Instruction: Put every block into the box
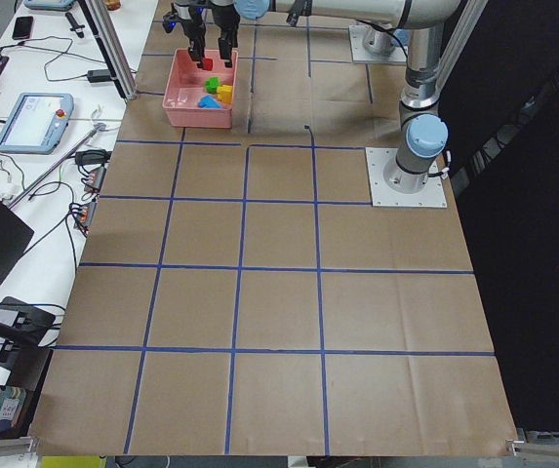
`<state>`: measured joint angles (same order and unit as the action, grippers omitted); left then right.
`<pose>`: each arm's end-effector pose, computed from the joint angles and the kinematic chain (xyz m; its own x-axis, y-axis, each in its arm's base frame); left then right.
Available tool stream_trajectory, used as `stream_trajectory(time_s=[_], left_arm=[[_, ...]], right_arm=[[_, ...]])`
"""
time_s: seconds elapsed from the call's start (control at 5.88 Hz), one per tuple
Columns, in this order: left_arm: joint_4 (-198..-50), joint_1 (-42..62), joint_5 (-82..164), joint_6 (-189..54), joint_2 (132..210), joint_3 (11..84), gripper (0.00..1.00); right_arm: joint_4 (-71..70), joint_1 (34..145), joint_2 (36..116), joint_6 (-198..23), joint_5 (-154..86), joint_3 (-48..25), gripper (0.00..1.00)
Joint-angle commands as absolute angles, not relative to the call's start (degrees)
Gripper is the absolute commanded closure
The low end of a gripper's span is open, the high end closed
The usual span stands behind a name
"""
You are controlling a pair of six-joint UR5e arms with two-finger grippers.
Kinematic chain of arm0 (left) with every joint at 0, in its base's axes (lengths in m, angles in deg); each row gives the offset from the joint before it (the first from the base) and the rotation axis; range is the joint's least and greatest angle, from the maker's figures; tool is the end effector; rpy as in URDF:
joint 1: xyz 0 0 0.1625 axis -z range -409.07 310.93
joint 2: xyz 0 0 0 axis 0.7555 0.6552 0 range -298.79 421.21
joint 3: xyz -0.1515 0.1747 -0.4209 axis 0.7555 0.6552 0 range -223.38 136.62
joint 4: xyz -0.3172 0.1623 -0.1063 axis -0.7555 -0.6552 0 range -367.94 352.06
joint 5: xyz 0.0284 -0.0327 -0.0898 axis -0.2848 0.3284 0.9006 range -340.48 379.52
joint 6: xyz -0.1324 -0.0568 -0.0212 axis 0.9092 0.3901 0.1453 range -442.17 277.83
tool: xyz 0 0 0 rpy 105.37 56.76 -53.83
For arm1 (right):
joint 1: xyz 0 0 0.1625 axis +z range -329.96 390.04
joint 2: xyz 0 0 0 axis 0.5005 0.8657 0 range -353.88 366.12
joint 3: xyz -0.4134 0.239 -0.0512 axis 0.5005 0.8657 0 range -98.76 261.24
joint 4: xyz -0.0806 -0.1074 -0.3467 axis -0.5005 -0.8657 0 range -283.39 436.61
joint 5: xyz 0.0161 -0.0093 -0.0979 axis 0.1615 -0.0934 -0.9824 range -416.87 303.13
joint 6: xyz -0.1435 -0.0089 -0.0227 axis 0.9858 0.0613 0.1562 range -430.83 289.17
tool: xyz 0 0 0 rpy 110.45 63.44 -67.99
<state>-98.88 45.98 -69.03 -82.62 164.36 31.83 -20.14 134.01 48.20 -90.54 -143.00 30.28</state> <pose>-0.1854 -0.5435 0.4957 -0.9951 0.0960 0.0251 0.0958 0.9953 -0.0123 0.3306 -0.7354 0.2820 -0.9934 0.1025 -0.0509 0.0995 0.9934 0.0579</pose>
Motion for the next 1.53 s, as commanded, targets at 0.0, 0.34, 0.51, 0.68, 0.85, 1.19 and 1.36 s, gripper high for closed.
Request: stream_trajectory(time_s=[0.0,0.34,0.51,0.68,0.85,1.19,1.36], left_arm=[[-98.8,43.4,-69.0,-82.8,160.9,35.3,0.00],[-98.8,43.1,-68.9,-82.8,160.2,35.9,0.00],[-98.9,43.0,-69.0,-82.9,160.0,35.9,0.00],[-99.3,43.0,-69.0,-82.8,159.7,35.8,0.00],[-99.4,43.0,-69.0,-82.8,159.5,35.9,0.00],[-99.9,43.0,-69.0,-82.8,159.4,35.9,0.00],[-100.2,43.0,-69.1,-82.8,159.3,35.9,0.00]], right_arm=[[-19.8,133.8,48.9,-90.0,-143.7,30.2,0.00],[-18.6,132.4,51.7,-89.3,-143.9,29.9,0.00],[-17.4,130.8,53.0,-86.7,-143.9,30.0,0.00],[-13.5,129.2,56.2,-86.0,-143.9,29.8,0.00],[-6.8,126.2,59.6,-79.7,-144.0,29.6,0.01],[0.3,120.9,69.2,-72.6,-144.1,22.6,0.02],[-0.1,120.2,76.4,-72.6,-144.3,14.3,0.02]])
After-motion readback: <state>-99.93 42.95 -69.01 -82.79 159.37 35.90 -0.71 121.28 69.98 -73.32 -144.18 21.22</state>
